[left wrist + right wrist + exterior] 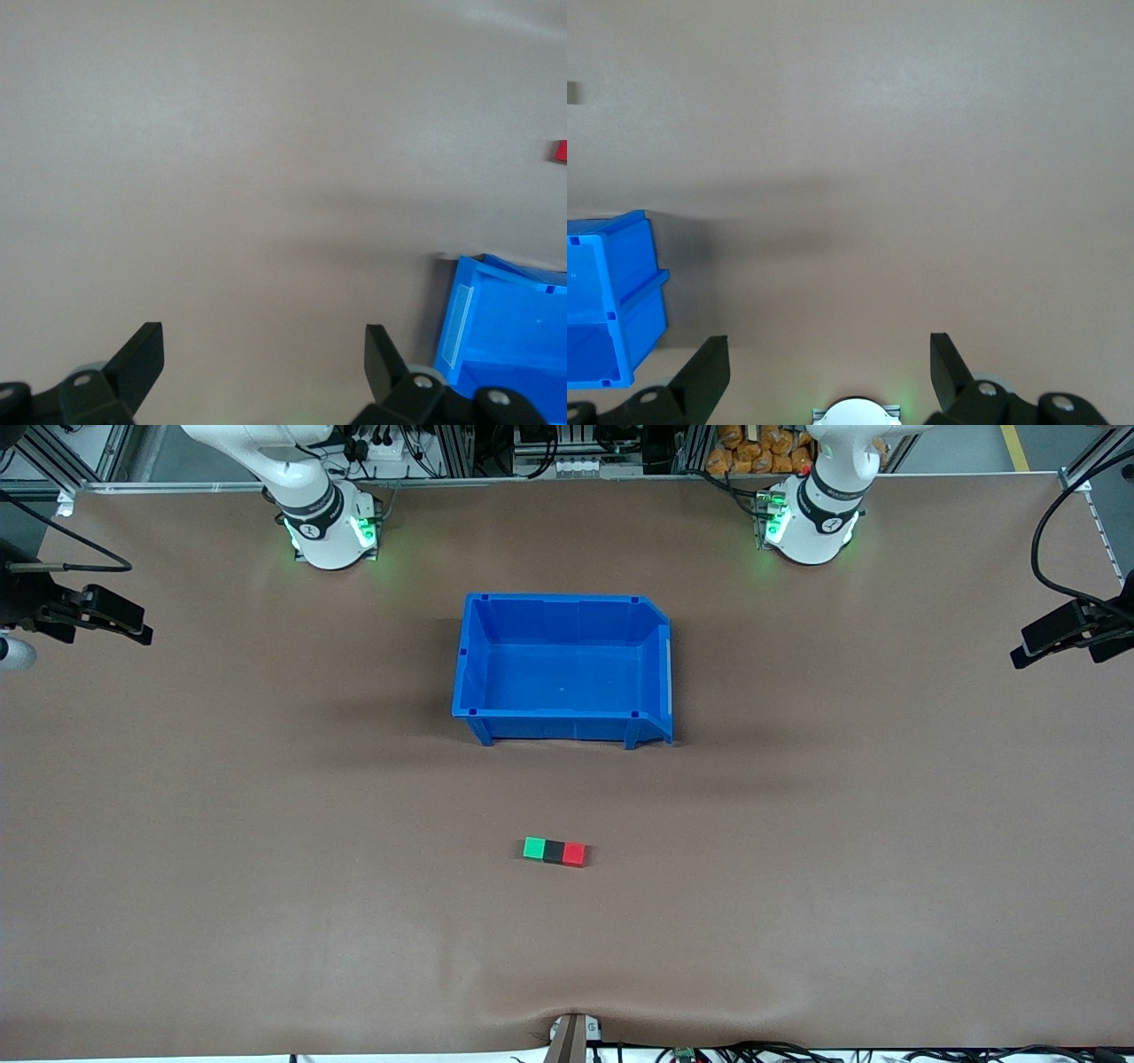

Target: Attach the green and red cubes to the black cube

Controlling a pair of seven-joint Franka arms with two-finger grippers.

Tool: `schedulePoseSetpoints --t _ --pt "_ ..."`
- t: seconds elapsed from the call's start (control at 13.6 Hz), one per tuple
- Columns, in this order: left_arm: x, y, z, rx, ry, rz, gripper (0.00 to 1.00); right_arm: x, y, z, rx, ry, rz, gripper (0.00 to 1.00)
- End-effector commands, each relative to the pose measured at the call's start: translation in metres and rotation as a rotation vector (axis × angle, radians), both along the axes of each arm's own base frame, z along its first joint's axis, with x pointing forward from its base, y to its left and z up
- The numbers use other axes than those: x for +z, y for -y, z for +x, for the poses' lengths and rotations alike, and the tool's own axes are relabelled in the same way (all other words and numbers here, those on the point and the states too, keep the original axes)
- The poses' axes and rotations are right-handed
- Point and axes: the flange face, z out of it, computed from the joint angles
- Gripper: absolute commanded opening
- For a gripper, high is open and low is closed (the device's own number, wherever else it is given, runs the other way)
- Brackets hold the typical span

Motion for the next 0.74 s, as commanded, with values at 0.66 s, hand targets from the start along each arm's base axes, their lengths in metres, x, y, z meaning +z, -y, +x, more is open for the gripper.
schedulePoseSetpoints --t 0.66 --pt "0.0066 0.0116 -0.0026 -0.008 -0.001 0.041 1.00 0.0030 0.0000 -0.0012 0.013 0.014 -0.019 1.00"
